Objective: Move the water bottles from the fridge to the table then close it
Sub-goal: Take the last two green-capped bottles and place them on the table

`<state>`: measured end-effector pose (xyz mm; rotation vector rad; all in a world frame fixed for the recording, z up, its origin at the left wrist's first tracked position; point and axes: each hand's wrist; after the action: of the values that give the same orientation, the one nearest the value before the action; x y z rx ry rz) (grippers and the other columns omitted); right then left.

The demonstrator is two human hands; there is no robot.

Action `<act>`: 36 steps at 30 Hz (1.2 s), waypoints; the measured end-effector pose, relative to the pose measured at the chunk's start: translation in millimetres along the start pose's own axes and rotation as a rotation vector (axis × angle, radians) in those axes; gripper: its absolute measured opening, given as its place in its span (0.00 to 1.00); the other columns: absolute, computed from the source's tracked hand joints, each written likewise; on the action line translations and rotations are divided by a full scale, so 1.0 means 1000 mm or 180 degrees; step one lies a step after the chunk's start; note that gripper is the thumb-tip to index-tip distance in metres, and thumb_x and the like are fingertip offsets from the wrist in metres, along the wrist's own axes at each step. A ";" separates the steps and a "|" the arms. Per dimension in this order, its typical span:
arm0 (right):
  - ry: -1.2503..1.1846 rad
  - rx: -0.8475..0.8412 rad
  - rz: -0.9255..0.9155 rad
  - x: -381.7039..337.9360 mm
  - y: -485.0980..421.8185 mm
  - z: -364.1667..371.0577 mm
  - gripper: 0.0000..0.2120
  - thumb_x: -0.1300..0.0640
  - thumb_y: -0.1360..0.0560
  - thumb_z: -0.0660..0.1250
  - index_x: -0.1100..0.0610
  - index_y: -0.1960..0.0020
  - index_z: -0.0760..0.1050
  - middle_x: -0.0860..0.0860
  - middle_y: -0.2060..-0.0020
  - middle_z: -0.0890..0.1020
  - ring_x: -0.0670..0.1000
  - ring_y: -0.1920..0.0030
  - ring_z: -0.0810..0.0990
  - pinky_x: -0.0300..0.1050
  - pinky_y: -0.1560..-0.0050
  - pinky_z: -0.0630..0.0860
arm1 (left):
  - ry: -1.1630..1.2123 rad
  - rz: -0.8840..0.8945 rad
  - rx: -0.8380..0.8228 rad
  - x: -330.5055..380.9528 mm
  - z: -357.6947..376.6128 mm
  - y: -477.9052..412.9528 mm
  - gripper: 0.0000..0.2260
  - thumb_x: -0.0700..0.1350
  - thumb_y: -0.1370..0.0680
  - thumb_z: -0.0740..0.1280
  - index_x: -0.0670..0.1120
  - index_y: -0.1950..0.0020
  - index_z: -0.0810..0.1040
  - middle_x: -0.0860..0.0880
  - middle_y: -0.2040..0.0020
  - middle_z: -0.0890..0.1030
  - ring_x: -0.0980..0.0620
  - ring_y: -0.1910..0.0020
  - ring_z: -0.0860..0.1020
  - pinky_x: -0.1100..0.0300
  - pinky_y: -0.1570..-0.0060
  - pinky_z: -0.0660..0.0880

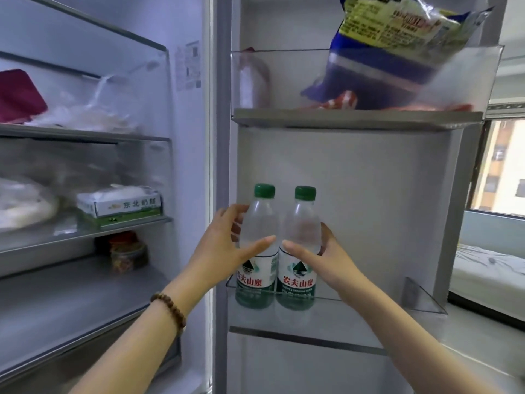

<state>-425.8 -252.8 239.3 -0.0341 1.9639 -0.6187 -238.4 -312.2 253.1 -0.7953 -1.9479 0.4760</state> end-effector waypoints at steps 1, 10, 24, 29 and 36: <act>0.0018 0.0013 -0.0024 0.000 0.000 0.000 0.26 0.39 0.36 0.73 0.41 0.41 0.67 0.40 0.46 0.78 0.43 0.44 0.76 0.43 0.46 0.73 | 0.0190 -0.0015 -0.0122 0.000 0.000 0.001 0.31 0.61 0.34 0.71 0.57 0.35 0.64 0.60 0.46 0.73 0.63 0.51 0.75 0.69 0.56 0.73; -0.0097 0.0424 -0.0496 -0.005 0.009 -0.003 0.27 0.43 0.37 0.75 0.47 0.42 0.70 0.41 0.51 0.80 0.38 0.49 0.78 0.34 0.54 0.72 | 0.1113 0.0052 -0.0028 0.000 0.011 0.008 0.30 0.56 0.37 0.74 0.52 0.37 0.72 0.55 0.46 0.82 0.58 0.49 0.81 0.55 0.47 0.79; -0.1363 0.0172 -0.1762 -0.109 0.039 -0.036 0.23 0.41 0.42 0.73 0.44 0.48 0.74 0.49 0.58 0.82 0.48 0.58 0.83 0.37 0.62 0.79 | 0.1432 0.0717 0.1687 0.103 -0.054 0.068 0.26 0.58 0.39 0.76 0.49 0.48 0.73 0.50 0.56 0.81 0.53 0.57 0.82 0.64 0.59 0.77; -0.1949 -0.0954 -0.1394 -0.103 0.078 -0.014 0.18 0.40 0.43 0.72 0.42 0.54 0.79 0.48 0.58 0.86 0.49 0.58 0.85 0.40 0.62 0.79 | 0.0905 0.0173 0.2154 0.122 -0.067 0.139 0.27 0.57 0.41 0.74 0.47 0.46 0.75 0.51 0.57 0.83 0.51 0.59 0.83 0.62 0.62 0.77; -0.2290 -0.2218 -0.1274 -0.108 0.168 0.013 0.20 0.43 0.37 0.73 0.42 0.46 0.77 0.45 0.54 0.85 0.46 0.55 0.84 0.39 0.59 0.80 | 0.0070 -0.0480 0.2817 0.183 -0.065 0.266 0.15 0.57 0.40 0.72 0.54 0.57 0.80 0.54 0.61 0.85 0.56 0.63 0.82 0.66 0.66 0.76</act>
<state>-323.7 -80.8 252.0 -0.9631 1.3707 -0.0972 -155.4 6.1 234.4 -0.0805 -1.5202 1.1132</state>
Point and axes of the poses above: each hand's wrist, its own y-axis away from the middle knuckle, its own z-axis out of the palm, x = y × z
